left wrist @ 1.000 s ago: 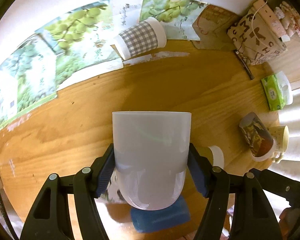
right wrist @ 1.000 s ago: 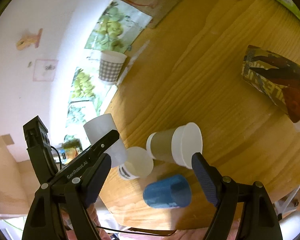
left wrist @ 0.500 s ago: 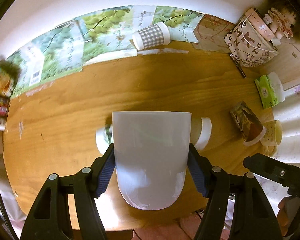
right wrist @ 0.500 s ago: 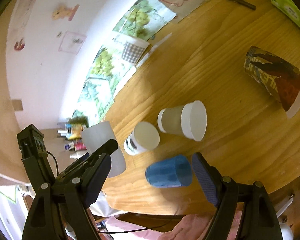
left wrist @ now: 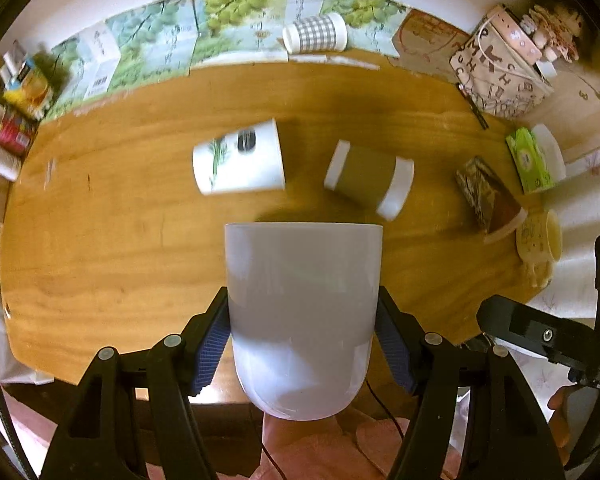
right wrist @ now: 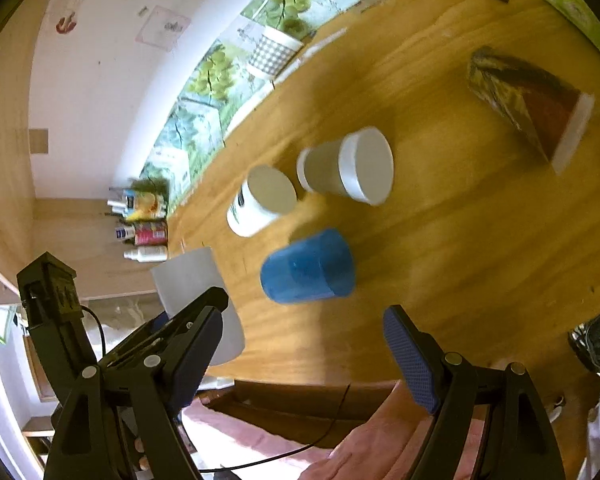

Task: Flip cup upright
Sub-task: 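Hold the white cup on its side with the left gripper beside the blue cup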

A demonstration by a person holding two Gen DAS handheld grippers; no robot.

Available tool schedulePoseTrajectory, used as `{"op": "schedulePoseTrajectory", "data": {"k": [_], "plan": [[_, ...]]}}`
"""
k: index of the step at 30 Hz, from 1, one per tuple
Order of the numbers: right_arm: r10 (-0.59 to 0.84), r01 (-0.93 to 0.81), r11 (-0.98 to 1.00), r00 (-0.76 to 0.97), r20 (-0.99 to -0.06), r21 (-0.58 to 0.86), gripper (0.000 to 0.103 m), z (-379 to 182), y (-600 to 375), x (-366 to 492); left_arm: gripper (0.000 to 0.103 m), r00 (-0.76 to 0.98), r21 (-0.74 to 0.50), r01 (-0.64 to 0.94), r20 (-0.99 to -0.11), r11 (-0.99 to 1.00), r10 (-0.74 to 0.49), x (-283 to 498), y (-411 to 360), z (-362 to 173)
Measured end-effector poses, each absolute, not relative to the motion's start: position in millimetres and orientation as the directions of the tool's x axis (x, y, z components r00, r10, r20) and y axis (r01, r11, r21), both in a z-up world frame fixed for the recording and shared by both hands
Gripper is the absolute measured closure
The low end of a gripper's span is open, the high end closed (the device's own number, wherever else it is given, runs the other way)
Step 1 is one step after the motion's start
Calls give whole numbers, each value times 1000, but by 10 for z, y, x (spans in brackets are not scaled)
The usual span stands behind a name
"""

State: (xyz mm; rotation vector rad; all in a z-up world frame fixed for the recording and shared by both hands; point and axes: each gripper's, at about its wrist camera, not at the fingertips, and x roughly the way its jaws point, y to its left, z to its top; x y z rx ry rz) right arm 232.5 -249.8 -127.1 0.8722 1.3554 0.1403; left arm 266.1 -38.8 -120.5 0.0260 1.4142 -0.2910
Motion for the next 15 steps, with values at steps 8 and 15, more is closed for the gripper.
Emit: {"op": "schedulePoseTrajectory", "data": {"k": [8, 15], "plan": [[553, 384, 706, 227, -802, 595, 20, -1355, -2434, 2041, 32, 82, -150, 206, -982, 967, -169, 2333, -340, -1440], [533, 399, 724, 195, -823, 563, 20, -1480, -2365, 1942, 32, 35, -150, 204, -986, 967, -161, 2276, -329, -1675]]}}
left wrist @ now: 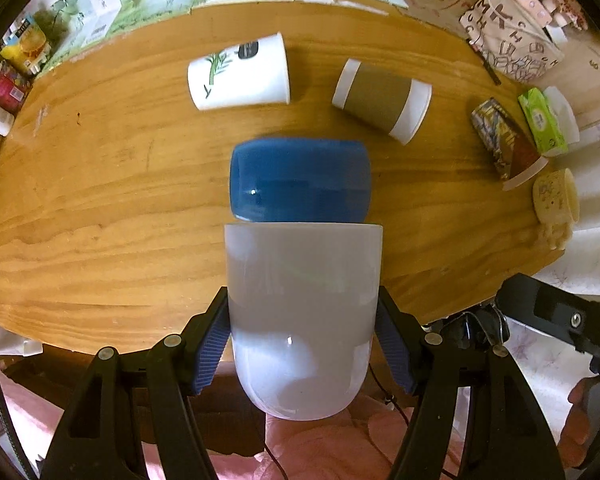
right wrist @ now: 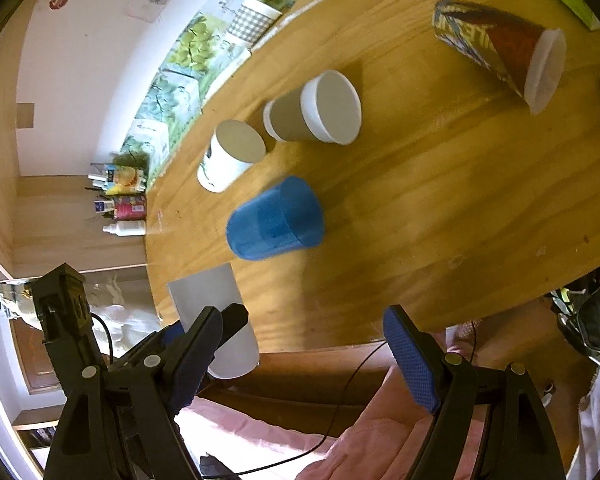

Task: Flip cup upright
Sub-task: 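Hold the white cup on its side with the left gripper beside the blue cup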

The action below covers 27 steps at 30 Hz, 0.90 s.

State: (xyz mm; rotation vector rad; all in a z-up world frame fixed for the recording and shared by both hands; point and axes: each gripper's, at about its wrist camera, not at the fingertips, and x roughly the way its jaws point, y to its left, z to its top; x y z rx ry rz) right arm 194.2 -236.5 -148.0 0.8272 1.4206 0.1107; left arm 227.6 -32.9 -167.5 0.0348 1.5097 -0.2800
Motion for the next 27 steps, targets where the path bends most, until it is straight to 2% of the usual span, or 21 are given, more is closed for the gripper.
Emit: {"op": "schedulePoseTrajectory", "data": {"k": [15, 27], "plan": [[497, 429, 761, 98, -862, 487, 20, -1815, -2277, 2048, 32, -74, -209, 162, -977, 964, -199, 2394, -318, -2171], [488, 430, 777, 49, -871, 460, 20, -1976, -2236, 2174, 31, -115, -233, 150, -969, 961, -217, 2440, -394, -2353]]}}
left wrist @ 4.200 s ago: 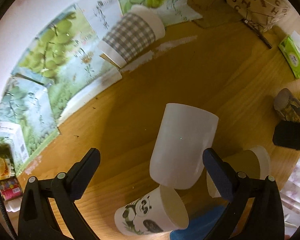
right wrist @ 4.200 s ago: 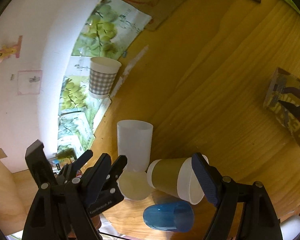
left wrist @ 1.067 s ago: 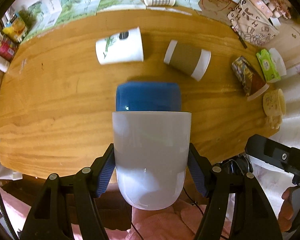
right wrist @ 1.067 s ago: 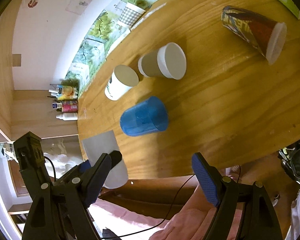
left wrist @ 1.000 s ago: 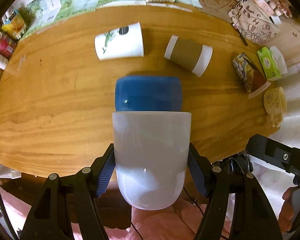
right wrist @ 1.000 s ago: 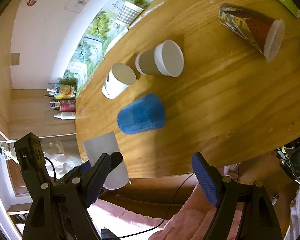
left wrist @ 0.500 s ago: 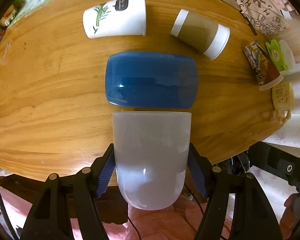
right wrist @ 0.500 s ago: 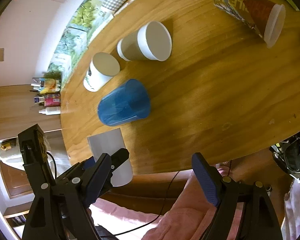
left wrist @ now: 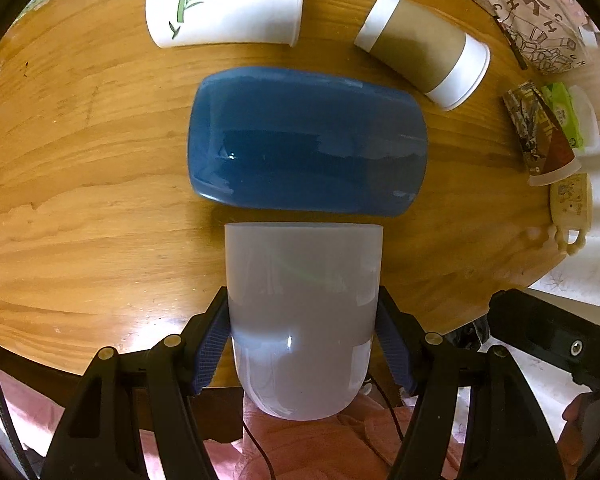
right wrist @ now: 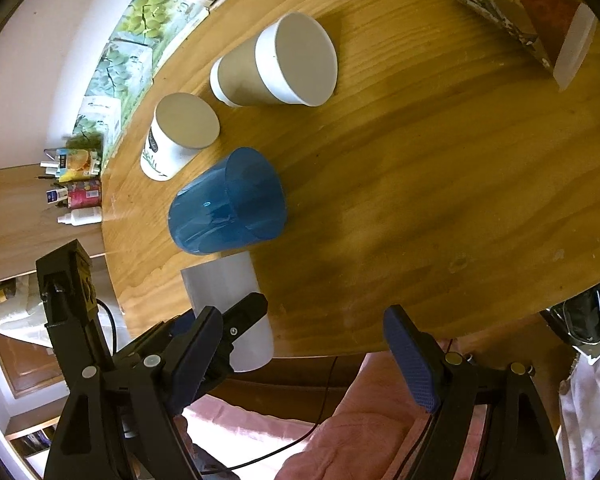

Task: Flip cup upright
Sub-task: 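Hold the white cup on its side with the left gripper beside the blue cup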

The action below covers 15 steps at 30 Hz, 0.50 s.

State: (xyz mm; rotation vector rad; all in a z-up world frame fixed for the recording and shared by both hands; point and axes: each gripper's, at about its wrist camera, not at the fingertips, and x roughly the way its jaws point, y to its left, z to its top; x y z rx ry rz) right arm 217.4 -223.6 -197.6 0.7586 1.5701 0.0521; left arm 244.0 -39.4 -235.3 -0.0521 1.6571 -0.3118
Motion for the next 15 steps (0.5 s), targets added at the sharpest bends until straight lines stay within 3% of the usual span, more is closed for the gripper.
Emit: {"op": "schedulePoseTrajectory", "data": {"k": [15], "plan": [[487, 442, 776, 34, -873, 450, 20, -2046, -2310, 2170, 31, -142, -257, 104, -960, 961, -241, 2454, -369, -2478]]}}
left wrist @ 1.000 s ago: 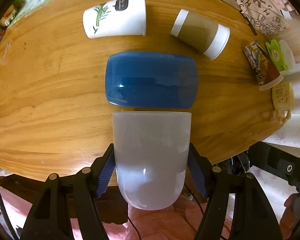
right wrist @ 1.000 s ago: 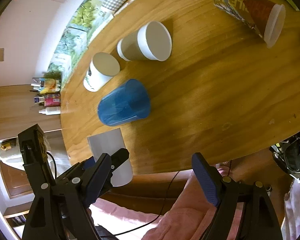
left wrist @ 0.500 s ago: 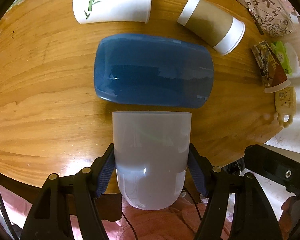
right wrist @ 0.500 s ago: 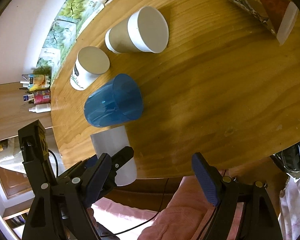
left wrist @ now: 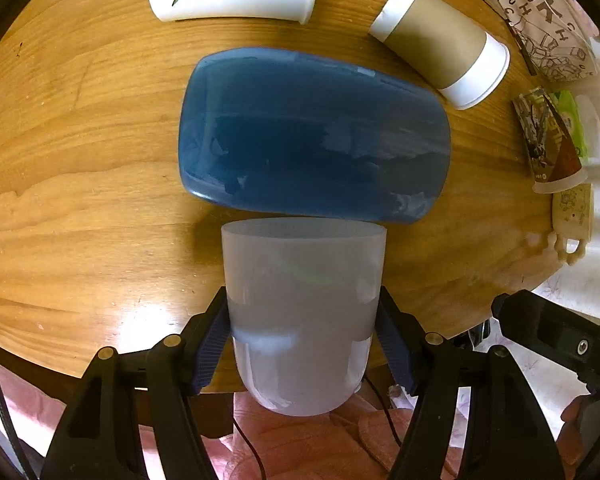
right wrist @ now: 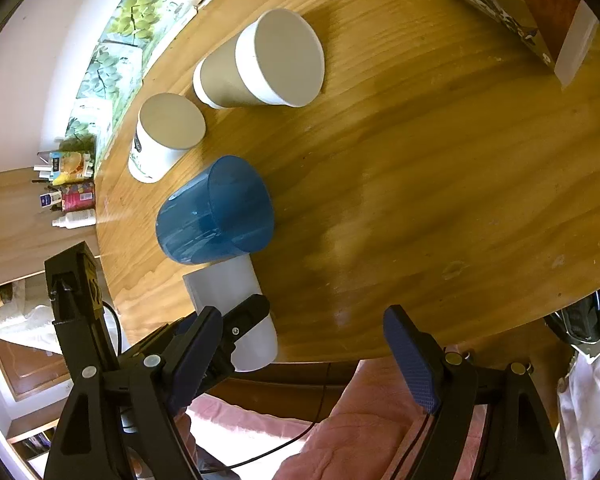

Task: Flip cup upright
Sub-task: 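Hold the white cup on its side with the left gripper beside the blue cup, then open the left gripper while the right gripper closes on the white cup's base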

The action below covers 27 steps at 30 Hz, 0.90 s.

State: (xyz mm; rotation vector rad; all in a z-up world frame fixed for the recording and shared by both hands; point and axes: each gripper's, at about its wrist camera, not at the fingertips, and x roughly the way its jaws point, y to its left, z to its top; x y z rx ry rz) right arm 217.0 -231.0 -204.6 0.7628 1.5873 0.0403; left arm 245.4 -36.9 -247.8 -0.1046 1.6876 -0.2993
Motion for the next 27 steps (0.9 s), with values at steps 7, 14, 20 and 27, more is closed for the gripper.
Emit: {"op": "schedulePoseTrajectory", "data": {"k": [7, 14, 20, 27], "plan": [[487, 440, 776, 36, -873, 451, 20, -2054, -2335, 2179, 21, -127, -261, 106, -961, 959, -247, 2437, -395, -2421], [490, 437, 774, 46, -870, 459, 20, -2051, -2324, 2216, 21, -97, -256, 137, -965, 957, -244, 2429, -396, -2313], [504, 427, 769, 52, -862, 475, 20, -2051, -2245, 2260, 21, -53, -259, 158, -966, 953, -253, 2398, -263, -2177], [528, 403, 768, 38, -848, 497, 20, -2078, -2044, 2330, 21, 81, -265, 158, -957, 951, -280, 2253, 2, -1980]]}}
